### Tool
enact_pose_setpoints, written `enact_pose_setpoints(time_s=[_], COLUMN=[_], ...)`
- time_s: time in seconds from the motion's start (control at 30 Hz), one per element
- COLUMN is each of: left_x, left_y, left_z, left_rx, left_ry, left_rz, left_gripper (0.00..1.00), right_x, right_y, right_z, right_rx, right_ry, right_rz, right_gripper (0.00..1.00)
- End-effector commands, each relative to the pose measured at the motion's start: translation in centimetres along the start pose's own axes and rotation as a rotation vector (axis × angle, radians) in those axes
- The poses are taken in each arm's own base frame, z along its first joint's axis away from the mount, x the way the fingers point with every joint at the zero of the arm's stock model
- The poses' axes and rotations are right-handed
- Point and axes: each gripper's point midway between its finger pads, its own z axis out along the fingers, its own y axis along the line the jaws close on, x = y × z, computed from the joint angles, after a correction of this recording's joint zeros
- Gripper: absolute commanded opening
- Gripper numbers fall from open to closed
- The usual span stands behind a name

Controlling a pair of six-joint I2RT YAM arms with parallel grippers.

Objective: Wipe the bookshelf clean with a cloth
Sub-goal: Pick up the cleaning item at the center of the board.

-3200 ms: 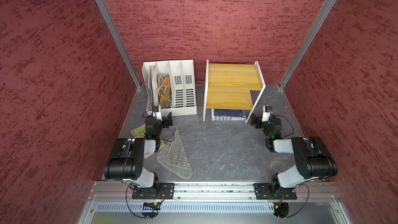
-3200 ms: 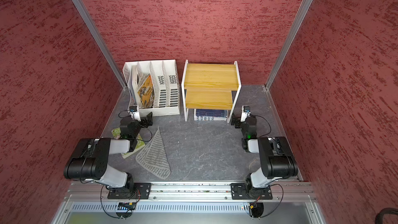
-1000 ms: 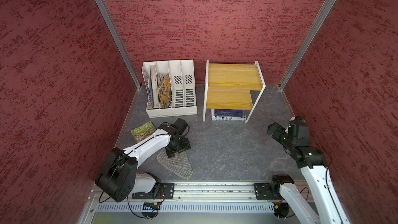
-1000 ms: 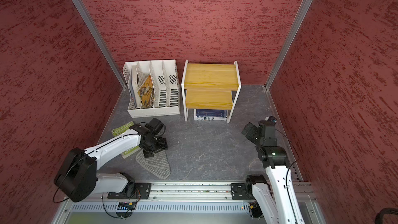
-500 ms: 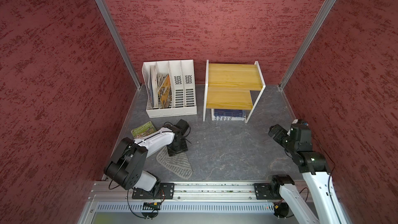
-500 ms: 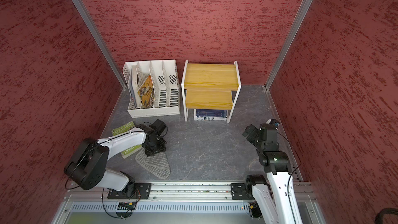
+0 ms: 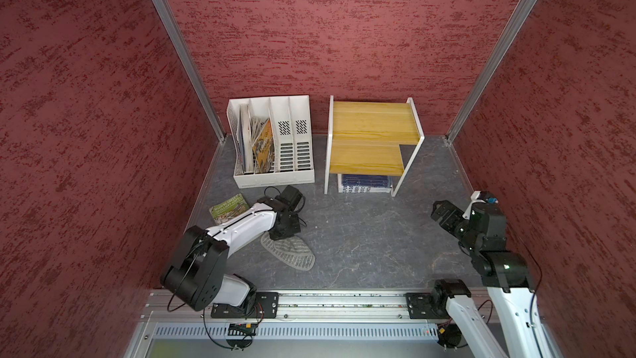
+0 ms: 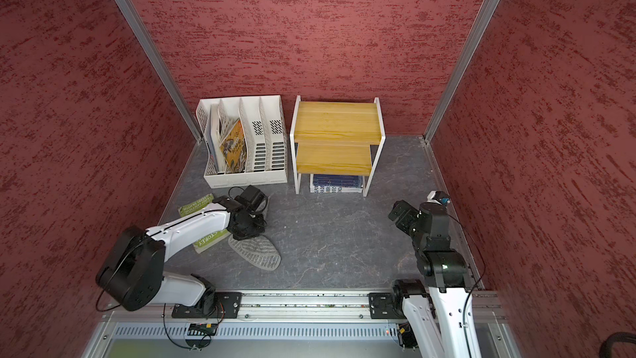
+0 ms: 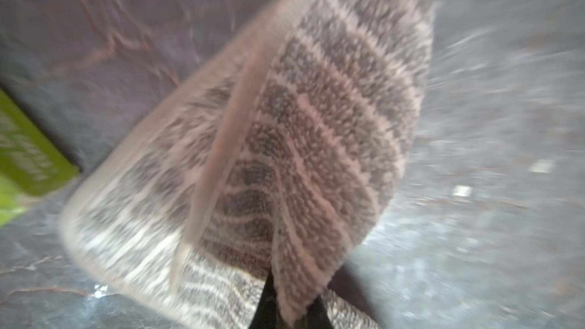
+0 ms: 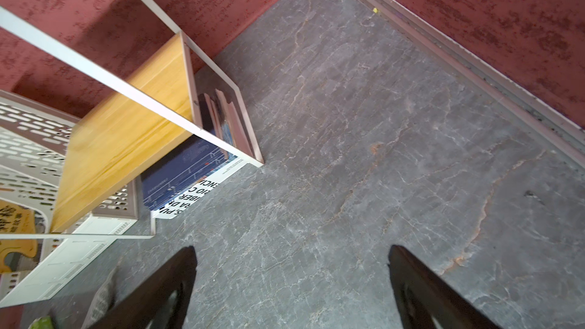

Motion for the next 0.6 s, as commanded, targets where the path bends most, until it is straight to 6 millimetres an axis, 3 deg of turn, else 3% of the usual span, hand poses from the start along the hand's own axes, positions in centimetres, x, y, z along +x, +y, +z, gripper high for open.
enact_pose_setpoints(time_s=[0.0, 0.23, 0.43, 0.57], left_x=[-4.0, -7.4, -7.7, -7.2], left_y=[-2.9, -6.5, -10.8, -12.7], left_z=[-4.6, -16.3, -27.7, -33.9], left_rx=[0.161, 0.459, 0.725, 0.872], left_ry=[-0.186, -0.464, -0.624, -0.715], left_rz=[0.069, 0.181, 0.352, 0.434], left_gripper=[0.00, 0.00, 0.00, 0.00], right_x=[-2.7, -5.2, -7.2, -8.5], right_y=[3.8, 11.7, 18.1, 20.9], right_z=[-2.4, -6.3, -9.3, -10.5], right_rx=[-0.168, -0.559, -0.859, -0.977], right_ry=[-0.078, -0.084, 0.013, 0.086], right_rz=[-0.052, -0.072, -0.052, -0.030], right_gripper=[0.98, 0.98, 0.98, 0.96])
